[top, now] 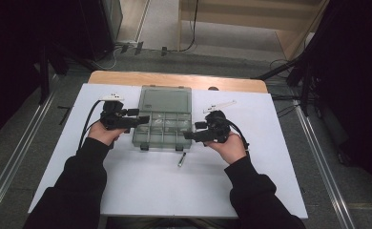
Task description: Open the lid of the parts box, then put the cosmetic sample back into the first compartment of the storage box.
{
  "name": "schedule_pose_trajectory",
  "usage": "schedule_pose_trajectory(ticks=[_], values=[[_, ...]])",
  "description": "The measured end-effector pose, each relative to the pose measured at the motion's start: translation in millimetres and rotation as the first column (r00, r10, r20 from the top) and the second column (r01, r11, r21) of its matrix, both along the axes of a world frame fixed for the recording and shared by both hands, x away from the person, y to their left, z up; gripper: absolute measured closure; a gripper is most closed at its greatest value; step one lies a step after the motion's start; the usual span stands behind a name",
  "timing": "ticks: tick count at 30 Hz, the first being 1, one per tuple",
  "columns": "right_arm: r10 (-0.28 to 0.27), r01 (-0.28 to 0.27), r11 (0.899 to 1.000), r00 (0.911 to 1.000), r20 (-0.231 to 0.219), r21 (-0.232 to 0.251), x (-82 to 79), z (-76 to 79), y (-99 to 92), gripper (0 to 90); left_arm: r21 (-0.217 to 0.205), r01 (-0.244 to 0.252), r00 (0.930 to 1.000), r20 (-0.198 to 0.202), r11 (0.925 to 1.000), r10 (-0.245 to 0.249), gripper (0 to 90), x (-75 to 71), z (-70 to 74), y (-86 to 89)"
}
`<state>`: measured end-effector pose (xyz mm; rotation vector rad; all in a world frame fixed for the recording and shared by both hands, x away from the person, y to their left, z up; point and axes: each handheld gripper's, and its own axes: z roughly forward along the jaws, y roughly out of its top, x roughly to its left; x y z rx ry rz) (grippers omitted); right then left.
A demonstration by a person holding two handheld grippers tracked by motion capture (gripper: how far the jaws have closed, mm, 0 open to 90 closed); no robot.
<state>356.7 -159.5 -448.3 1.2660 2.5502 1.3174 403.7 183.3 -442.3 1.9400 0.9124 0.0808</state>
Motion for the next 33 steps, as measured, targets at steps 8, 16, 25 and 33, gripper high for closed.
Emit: schedule_pose_trajectory(ticks=[8, 16, 25, 33], values=[[0.014, -0.014, 1.000, 0.9997, -0.019, -0.007, -8.6, 0.4, -1.1, 27.0, 0.013, 0.027, 0.9996, 0.012, 0.9995, -0.028, 32.7, -11.9, 3.1, -3.0], [0.022, -0.022, 1.000, 0.9995, -0.022, -0.009, -15.9, 0.0, -5.1, 27.0, 0.030, 0.054, 0.9983, 0.021, 0.9981, -0.055, 32.7, -26.8, 3.2, -6.6], [0.042, -0.043, 0.999, 0.9987, -0.028, -0.020, -25.3, -1.9, -3.3, 27.0, 0.039, 0.083, 0.9959, 0.032, 0.9958, -0.084, 32.7, -46.8, 2.2, -3.2], [0.063, -0.064, 0.998, 0.9975, -0.032, -0.027, -31.5, -4.3, 0.0, 27.0, 0.013, 0.128, 0.9914, 0.025, 0.9917, -0.129, 32.6, -63.5, -5.7, -3.8]])
